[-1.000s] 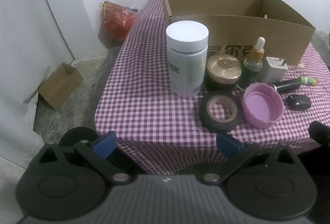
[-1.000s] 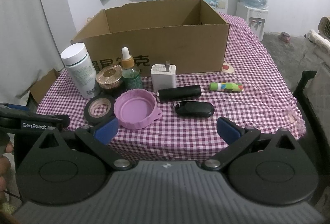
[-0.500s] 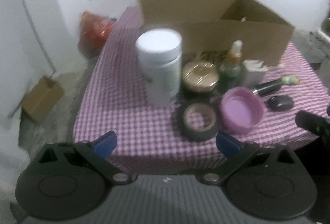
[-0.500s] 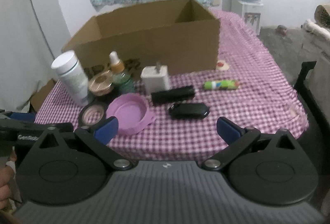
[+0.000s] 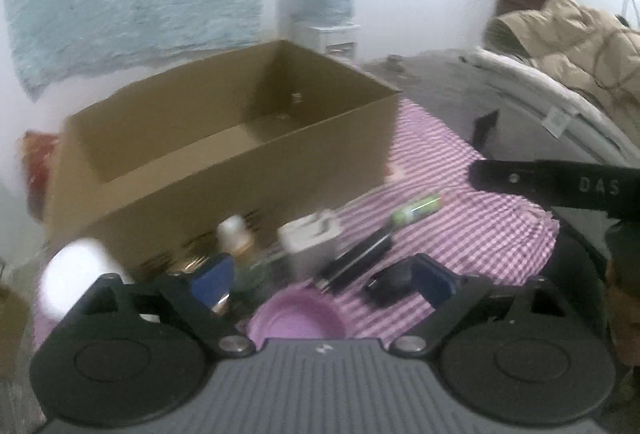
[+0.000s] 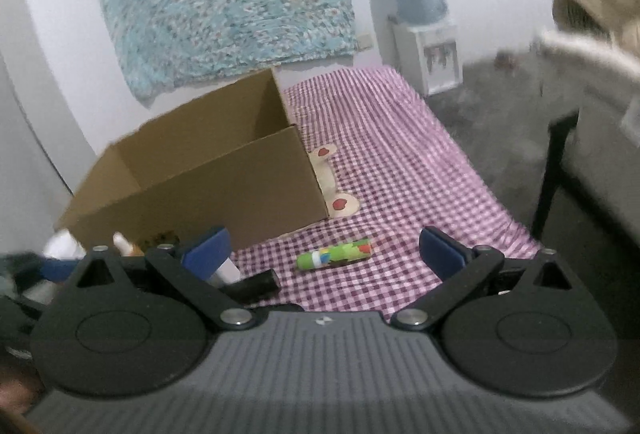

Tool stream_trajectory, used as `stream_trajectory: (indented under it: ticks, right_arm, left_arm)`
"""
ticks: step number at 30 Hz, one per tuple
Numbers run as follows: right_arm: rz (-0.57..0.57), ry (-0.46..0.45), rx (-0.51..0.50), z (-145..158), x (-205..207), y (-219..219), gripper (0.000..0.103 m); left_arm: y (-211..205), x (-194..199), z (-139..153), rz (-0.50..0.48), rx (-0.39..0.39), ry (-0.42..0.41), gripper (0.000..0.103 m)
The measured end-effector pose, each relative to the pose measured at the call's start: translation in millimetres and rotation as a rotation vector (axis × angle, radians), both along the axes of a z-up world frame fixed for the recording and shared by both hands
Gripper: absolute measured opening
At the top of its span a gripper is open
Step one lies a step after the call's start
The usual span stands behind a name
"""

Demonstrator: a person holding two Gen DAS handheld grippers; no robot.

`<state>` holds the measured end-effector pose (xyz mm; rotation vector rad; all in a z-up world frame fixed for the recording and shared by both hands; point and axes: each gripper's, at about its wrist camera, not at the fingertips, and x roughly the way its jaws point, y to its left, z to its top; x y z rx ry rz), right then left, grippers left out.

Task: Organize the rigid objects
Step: 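Grasp the lime-green glue stick with the right gripper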

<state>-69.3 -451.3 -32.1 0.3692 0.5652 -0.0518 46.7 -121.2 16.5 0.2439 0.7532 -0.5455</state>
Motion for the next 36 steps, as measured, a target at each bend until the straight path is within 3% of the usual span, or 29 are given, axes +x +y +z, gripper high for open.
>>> stream_trajectory:
  ticks: [5,10,12,16,21,36]
  right_arm:
    - [-0.037,0.044,0.157,-24.5,13.0,-23.5,0.087]
    - [-0.044,0.061,0.304,-44.4,31.8,-42.4,0.071]
    - [-0.040,0.066,0.346,-50.4,38.9,-49.1,0.064]
    - [-0.036,0.087,0.375,-62.1,51.7,-55.0,0.049]
    - [-0.025,0.093,0.407,-72.6,59.8,-61.2,0.042]
    - [0.022,0.142,0.541,-104.1,84.6,-68.0,0.038]
  left_arm:
    - [-47.7,6.3,-8.6,-0.103,0.070,-0.025,0.074]
    - [-94.9,16.8,-22.9,-0.169,0.171,-0.037,0.063]
    - [-105.7,18.7,-26.3,-0.193,0.185,-0.040,0.060]
    - [-124.7,27.8,-42.9,-0.215,0.251,-0.031,0.042]
    - [-141.4,41.3,-62.8,-0.221,0.324,0.003,0.039]
    - [-155.4,57.3,-67.3,-0.241,0.334,0.019,0.037]
